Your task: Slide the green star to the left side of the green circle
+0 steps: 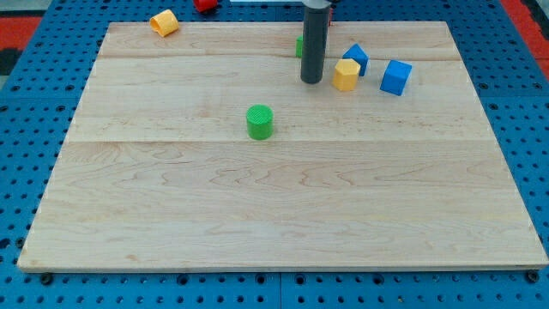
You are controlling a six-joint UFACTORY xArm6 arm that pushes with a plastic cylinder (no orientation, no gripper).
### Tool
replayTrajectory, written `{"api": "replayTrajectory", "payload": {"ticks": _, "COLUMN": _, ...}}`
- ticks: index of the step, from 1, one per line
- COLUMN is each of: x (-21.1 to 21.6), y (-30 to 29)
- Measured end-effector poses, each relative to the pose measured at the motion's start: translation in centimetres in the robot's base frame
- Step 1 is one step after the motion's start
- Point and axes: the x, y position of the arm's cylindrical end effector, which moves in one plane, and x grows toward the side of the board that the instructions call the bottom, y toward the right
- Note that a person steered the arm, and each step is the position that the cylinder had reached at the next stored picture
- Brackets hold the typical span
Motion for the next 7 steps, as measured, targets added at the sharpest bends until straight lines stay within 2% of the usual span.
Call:
{"api": "replayTrajectory", "payload": {"ticks": 1, "x": -3.9, "y": -2.1}}
{"api": "replayTrajectory", "payload": {"ticks": 2, "x": -5.0, "y": -9.8}}
{"api": "replayTrajectory", "payload": {"ticks": 3, "x": -10.3, "y": -8.2}}
{"api": "replayTrajectory", "payload": {"ticks": 5, "x": -10.9, "y": -7.0}}
{"api": "replayTrajectory", "payload": {"ticks": 6, "x": -10.7, "y": -2.8}}
{"api": "replayTrajectory", "payload": {"ticks": 7, "x": -10.0, "y": 7.3}}
